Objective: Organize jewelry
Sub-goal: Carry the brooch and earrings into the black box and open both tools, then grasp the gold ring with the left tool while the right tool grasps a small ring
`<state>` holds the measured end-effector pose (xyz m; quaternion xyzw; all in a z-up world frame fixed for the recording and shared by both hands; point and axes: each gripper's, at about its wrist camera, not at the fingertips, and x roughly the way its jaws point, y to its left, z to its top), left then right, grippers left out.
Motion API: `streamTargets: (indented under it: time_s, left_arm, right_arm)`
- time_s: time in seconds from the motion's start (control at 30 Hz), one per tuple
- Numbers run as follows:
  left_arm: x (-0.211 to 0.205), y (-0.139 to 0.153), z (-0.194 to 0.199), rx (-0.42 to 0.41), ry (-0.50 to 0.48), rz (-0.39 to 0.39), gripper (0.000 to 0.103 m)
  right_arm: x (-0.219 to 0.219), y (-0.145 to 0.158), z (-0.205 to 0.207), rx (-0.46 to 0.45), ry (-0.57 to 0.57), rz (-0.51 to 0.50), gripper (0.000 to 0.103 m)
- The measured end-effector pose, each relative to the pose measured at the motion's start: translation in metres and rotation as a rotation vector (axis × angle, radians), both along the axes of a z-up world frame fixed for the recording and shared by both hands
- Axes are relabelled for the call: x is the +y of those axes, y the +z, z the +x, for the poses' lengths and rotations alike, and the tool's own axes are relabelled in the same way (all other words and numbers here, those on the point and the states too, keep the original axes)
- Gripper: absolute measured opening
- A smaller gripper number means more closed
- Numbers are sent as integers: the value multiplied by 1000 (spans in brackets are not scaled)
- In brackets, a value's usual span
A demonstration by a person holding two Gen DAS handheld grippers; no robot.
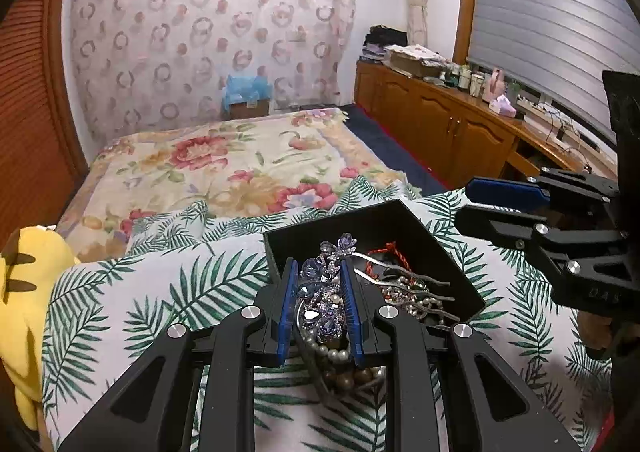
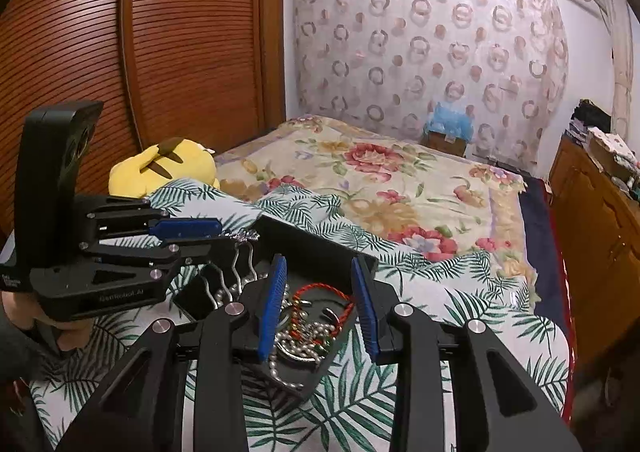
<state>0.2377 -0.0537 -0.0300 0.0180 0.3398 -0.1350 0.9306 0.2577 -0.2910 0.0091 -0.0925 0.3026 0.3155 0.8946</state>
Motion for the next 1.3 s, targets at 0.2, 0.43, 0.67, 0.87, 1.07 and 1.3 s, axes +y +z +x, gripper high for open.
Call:
streamTargets:
  time_s: [0.2, 0.43, 0.67, 0.87, 1.07, 1.3]
  left_arm:
    - [-4, -2, 4, 6, -16, -17, 21]
    - [1, 5, -16, -11, -28, -26, 21]
    - [14, -2, -48, 0, -29, -5, 29]
    - [20, -15, -70, 22, -18, 22, 32]
    - [24, -27, -81, 51, -16, 30, 33]
    - [26, -42, -91, 86, -16, 40, 40]
  right_arm:
    - [-7, -5, -8, 2, -6, -12, 36]
    - [-11, -10, -35, 23, 11, -6, 36]
    - [2, -29, -78, 86, 63, -11, 36]
    - [19, -51, -107, 140, 113, -47, 36]
    - [31, -67, -123, 188, 146, -72, 36]
    - [42, -76, -134, 224, 180, -93, 36]
